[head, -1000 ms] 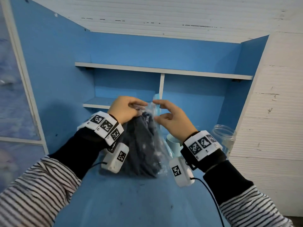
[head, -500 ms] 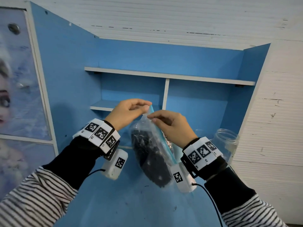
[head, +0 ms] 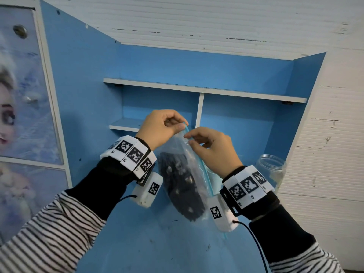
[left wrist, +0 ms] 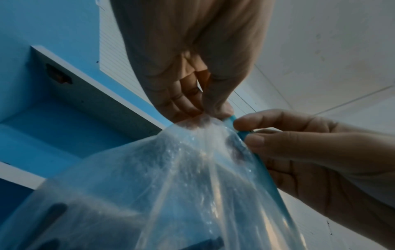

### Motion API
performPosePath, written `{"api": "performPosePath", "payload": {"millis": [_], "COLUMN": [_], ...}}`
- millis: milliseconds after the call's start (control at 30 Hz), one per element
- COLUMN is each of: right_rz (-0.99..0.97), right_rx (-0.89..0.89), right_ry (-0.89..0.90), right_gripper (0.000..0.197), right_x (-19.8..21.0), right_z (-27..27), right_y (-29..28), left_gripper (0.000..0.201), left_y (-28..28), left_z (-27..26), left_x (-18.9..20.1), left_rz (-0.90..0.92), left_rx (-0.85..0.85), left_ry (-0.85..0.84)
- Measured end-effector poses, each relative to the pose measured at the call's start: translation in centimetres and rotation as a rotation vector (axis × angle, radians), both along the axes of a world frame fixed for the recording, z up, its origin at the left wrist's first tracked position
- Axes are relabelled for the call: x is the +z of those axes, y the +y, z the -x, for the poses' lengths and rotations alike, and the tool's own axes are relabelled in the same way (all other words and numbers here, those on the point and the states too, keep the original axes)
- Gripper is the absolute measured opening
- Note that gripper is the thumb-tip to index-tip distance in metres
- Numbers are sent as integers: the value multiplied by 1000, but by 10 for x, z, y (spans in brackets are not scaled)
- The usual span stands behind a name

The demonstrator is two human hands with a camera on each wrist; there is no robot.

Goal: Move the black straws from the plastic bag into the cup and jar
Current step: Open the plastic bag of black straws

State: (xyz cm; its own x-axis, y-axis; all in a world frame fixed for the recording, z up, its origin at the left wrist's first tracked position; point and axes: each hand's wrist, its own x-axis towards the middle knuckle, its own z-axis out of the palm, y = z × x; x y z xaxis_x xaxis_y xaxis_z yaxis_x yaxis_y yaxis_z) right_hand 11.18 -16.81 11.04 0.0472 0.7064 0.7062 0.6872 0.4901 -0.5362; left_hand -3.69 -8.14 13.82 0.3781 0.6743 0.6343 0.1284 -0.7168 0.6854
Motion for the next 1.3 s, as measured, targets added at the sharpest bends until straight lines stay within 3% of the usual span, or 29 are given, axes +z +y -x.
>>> {"api": "performPosePath", "payload": {"millis": [233, 400, 500, 667, 800, 933, 1300], "right_rz": [97, 106, 94, 85, 52, 24, 129], "right_rx": [-37, -94, -103, -95, -95, -101, -271], "right_ry": [-38, 40, 56, 62, 83, 56, 21], "right_gripper": [36, 26, 25, 25, 24, 22, 2], "right_x": [-17, -25, -26, -26, -23, -23, -39], "right_z": [-13, -16, -13, -5, 4, 13, -3], "right_y": [-17, -16, -13, -8, -4, -1, -18], "left_gripper": [28, 20, 14, 30, 38, 29, 23], "left_y": [13, 10, 8, -6, -24, -22, -1], "left_z": [10, 14, 12, 7, -6, -14, -10], "left_x": [8, 11, 3, -13, -32, -38, -21], "left_rz": [1, 26, 32, 93, 179, 238, 318], "left_rx": [129, 115, 234, 415, 384, 359, 269], "left_ry": [-146, -169, -245, -348, -286, -262, -433]}}
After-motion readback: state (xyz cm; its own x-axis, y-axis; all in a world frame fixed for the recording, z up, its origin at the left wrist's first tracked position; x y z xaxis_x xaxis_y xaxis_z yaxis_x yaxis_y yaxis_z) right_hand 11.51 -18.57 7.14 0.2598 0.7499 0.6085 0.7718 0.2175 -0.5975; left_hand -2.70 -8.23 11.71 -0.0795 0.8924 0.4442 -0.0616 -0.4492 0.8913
